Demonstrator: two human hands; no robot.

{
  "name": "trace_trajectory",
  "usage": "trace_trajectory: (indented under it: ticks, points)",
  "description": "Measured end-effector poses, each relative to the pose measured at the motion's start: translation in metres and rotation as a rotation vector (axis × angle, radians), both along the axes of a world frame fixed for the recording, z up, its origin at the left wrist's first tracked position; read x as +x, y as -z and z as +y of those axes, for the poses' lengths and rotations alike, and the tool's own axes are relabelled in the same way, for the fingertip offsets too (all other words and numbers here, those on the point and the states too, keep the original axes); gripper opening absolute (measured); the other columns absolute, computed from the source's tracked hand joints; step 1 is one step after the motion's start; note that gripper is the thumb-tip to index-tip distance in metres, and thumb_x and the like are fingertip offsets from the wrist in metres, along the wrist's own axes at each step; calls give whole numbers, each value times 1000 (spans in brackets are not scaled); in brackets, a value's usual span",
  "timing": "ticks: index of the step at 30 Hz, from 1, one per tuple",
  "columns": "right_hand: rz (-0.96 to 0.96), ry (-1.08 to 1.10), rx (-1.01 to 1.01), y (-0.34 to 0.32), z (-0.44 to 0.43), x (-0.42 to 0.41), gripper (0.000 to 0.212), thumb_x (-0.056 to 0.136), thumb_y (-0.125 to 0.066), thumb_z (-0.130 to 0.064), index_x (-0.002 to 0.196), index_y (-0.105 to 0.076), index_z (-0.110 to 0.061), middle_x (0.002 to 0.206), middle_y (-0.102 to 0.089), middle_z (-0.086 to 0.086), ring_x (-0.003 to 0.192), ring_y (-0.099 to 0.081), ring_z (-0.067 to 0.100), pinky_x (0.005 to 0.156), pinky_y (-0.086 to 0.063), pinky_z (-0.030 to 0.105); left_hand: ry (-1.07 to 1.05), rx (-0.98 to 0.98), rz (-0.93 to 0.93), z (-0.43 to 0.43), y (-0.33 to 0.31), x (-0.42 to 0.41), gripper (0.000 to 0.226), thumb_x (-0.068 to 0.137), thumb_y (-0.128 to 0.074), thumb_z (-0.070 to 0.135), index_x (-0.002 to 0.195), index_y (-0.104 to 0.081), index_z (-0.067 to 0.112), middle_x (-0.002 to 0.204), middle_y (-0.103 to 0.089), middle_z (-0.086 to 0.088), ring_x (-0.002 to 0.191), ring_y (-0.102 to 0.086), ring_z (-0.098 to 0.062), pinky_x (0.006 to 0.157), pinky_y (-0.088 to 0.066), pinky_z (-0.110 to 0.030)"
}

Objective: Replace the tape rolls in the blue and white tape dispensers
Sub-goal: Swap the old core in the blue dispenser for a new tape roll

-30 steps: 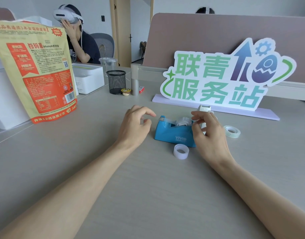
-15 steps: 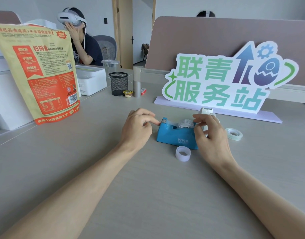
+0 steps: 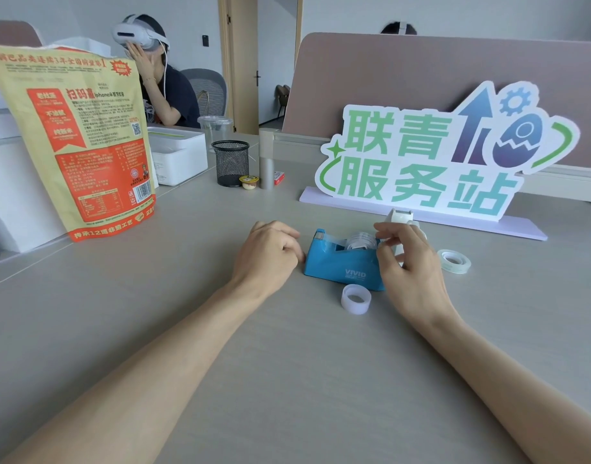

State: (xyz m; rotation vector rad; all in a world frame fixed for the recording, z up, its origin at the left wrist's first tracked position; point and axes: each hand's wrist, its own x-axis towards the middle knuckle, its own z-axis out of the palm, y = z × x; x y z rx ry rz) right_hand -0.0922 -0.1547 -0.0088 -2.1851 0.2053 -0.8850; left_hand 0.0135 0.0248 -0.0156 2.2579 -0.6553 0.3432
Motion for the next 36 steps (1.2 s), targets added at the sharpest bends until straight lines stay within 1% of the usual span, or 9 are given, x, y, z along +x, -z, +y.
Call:
trace_trajectory:
  ticks: [5,7,10,12,17,20,26,29,36]
  points:
    - [110,-106,76,-4,2,-7,42,82,-46,-26,123,-54,-24,120,-54,-8,109,-49,13,79,-38,17,35,51,-36,5,0,-1,27,80,-47,7,72,-70,20,107,-61,6,108,-48,-18,87,-44,-33]
    - [164,-148,83,-4,2,-8,52,76,-48,-25,128,-51,-25,119,-55,-9,107,-49,10,79,-38,12,53,9,-145,7,-5,-6,11,77,-47,21,72,-56,19,90,-54,5,92,-50,-18,77,-44,-33]
    - [221,-157,106,-3,0,-6,51,81,-60,-15,130,-50,-27,117,-61,-5,99,-55,6,76,-42,10,221,-72,-212,8,-14,-14,18,74,-40,28,63,-46,15,67,-50,2,64,-46,-19,58,-38,-33]
    - [211,-143,138,-2,-1,-5,54,79,-67,-15,130,-52,-29,111,-64,-8,93,-57,-9,69,-44,3,282,-29,-179,5,-12,-17,25,74,-39,28,61,-50,10,61,-51,-3,57,-45,-22,52,-39,-39]
    - [169,-109,188,-2,0,-3,67,73,-82,-29,134,-53,-28,115,-62,-12,99,-59,7,69,-45,-2,151,47,-137,1,-1,-17,15,81,-51,26,74,-60,17,67,-61,3,65,-56,-18,61,-49,-34]
    - [177,-127,188,-2,-1,-2,57,74,-81,-34,126,-59,-26,109,-66,-10,94,-63,5,71,-45,-1,150,62,-110,1,0,-14,9,85,-54,23,80,-61,20,80,-65,9,77,-59,-14,71,-50,-34]
    - [212,-337,289,2,-9,-1,33,84,-72,-15,117,-68,-20,107,-76,-1,106,-69,19,96,-54,37,183,174,18,3,1,-12,29,90,-52,33,115,-63,23,120,-63,11,117,-52,-11,98,-43,-32]
    - [192,-381,247,4,-10,-1,43,85,-66,1,126,-63,-11,118,-72,-1,114,-66,10,102,-50,32,222,276,81,4,0,-12,57,86,-56,49,137,-47,27,142,-50,9,132,-41,-11,106,-35,-30]
    - [193,-291,174,3,-5,8,43,83,-73,-5,124,-63,-14,121,-69,-6,115,-63,6,101,-49,24,223,184,254,-5,-6,-8,73,64,-65,68,130,-51,39,135,-57,15,125,-53,-10,103,-44,-39]
